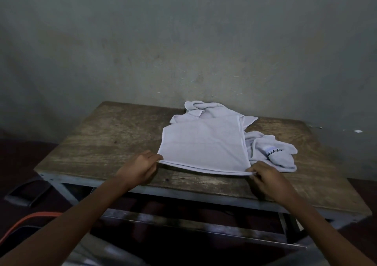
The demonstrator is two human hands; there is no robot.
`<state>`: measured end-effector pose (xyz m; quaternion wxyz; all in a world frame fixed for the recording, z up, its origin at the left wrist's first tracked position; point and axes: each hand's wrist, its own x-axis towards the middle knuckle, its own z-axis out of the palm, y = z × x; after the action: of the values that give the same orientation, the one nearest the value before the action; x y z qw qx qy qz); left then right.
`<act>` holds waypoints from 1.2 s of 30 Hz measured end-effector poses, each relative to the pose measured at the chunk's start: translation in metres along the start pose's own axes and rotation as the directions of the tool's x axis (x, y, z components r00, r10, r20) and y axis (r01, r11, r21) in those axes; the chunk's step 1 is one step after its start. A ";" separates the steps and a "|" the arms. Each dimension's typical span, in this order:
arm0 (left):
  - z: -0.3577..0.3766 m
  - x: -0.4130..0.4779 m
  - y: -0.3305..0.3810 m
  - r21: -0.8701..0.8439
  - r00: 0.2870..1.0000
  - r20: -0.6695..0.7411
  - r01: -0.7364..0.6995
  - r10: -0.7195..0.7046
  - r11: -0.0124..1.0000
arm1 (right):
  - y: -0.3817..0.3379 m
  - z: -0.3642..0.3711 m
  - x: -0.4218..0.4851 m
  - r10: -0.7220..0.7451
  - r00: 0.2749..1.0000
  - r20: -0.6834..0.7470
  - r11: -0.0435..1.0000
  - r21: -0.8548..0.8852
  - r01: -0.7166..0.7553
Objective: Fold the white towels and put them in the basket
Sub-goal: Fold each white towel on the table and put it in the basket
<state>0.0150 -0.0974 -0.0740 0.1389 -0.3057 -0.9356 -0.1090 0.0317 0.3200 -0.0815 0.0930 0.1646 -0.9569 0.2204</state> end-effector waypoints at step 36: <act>-0.324 0.132 0.039 -0.629 0.951 -0.057 0.202 -0.305 0.751 | -0.132 -0.333 0.095 -0.035 0.992 -0.117 0.944 0.322 0.071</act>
<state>-0.0013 -0.0886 0.2776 0.0883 -0.1945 -0.8674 -0.4494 0.0250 0.3331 0.2892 0.1229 0.1911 -0.8959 0.3816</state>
